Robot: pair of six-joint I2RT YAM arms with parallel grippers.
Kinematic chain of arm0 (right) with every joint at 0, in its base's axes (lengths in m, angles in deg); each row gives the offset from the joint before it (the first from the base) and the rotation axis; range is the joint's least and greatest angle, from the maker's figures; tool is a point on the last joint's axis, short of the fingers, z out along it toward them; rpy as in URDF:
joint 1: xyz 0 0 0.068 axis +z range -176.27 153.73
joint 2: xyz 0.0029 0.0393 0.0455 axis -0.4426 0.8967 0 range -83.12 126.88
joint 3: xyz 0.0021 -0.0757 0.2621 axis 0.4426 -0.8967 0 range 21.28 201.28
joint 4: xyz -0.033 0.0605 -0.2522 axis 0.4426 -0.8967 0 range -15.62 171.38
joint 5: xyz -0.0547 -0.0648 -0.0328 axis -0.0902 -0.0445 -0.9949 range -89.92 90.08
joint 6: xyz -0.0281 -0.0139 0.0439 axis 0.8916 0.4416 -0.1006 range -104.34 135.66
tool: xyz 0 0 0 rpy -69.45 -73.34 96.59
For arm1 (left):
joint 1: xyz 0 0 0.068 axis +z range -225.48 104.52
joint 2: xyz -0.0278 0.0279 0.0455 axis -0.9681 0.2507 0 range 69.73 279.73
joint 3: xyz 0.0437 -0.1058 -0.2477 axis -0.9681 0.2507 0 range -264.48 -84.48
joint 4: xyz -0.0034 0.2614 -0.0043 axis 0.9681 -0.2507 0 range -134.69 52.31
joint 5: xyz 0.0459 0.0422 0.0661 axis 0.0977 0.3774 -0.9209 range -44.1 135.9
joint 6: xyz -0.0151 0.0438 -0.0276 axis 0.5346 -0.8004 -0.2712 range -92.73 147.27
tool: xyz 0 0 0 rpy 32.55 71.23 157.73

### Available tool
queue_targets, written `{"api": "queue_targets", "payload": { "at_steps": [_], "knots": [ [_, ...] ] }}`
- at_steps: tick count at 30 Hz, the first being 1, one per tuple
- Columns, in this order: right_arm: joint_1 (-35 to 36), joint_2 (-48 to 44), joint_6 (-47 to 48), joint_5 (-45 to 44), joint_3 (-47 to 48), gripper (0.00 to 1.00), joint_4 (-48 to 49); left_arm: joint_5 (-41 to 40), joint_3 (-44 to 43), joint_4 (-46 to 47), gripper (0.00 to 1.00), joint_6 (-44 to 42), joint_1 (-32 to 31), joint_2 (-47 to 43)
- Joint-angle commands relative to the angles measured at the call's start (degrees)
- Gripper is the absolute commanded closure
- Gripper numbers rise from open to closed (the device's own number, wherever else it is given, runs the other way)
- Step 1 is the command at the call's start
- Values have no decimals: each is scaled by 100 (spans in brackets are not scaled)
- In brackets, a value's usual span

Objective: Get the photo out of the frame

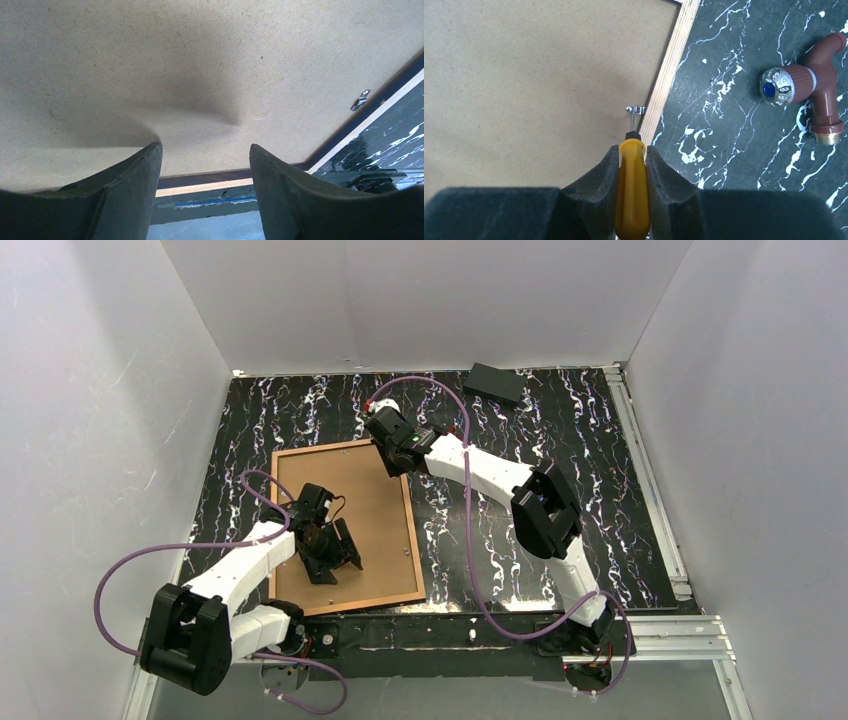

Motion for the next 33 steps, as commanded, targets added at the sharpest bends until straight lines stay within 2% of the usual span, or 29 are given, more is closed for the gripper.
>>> {"api": "queue_targets", "payload": {
  "at_steps": [1,17,24,33],
  "knots": [
    [-34,71,13,4,247,99,143,-10,-62,-669,37,-76,32,46],
    [-65,-182,-43,-148,-69,99,68,-28,-108,-721,37,-118,30,61],
    [-86,-103,-54,-231,79,99,-129,-50,-153,-778,37,-146,41,42],
    [-88,-441,-123,-130,-448,99,75,-51,-180,-718,37,-127,40,163]
  ]
}}
